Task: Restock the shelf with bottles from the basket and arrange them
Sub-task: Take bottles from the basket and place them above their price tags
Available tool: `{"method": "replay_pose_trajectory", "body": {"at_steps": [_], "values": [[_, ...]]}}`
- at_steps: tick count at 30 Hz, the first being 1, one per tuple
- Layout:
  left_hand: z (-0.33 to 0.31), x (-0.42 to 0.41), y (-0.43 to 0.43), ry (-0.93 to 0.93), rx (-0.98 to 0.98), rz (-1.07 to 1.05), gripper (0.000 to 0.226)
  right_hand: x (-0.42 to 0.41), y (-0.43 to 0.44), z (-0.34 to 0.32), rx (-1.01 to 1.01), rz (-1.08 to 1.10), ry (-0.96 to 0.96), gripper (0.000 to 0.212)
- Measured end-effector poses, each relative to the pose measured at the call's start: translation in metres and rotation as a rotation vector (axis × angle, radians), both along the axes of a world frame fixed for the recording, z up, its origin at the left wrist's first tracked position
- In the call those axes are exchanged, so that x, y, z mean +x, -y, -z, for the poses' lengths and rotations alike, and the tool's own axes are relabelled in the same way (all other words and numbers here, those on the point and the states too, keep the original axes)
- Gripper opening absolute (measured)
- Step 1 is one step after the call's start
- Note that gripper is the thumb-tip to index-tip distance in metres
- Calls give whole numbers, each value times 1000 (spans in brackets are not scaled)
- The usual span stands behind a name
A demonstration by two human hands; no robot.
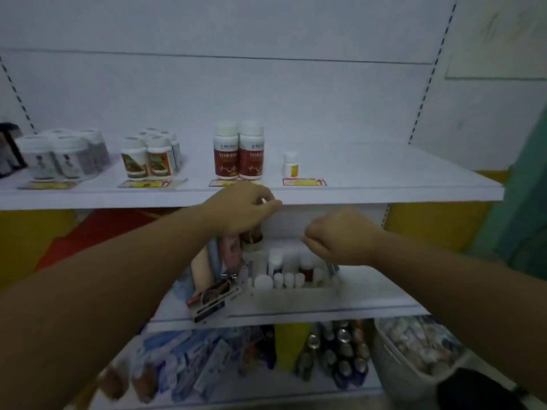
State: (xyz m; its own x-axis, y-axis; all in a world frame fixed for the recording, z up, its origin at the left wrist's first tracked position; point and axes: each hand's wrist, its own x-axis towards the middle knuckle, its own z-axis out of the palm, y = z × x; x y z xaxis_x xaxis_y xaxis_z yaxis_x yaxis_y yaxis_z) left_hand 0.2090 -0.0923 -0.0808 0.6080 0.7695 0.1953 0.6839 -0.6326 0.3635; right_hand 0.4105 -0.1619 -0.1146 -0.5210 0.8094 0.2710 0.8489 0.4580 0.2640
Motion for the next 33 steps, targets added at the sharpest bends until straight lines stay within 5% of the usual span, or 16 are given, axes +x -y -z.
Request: {"method": "replay_pose_trajectory", "body": {"at_steps": [8,16,19,26,30,33], "values": [[117,-1,-28,-122,-342,-145,30,57,-20,122,-384,331,-143,32],[206,64,-71,-105,-225,-211,27,72,-71,217,-578,483,-422,47],[233,87,-91,-192,-357,-179,37,88,-97,234,-581,537,-457,47],[280,137,-128,-465,-155,-189,52,104,-166,253,-466,513,-59,33],[299,153,-133,-432,-143,-213,75,98,-184,265,-457,503,-40,36],[307,156,-138,-442,-150,-254,71,93,-185,271,-429,515,-21,41]]}}
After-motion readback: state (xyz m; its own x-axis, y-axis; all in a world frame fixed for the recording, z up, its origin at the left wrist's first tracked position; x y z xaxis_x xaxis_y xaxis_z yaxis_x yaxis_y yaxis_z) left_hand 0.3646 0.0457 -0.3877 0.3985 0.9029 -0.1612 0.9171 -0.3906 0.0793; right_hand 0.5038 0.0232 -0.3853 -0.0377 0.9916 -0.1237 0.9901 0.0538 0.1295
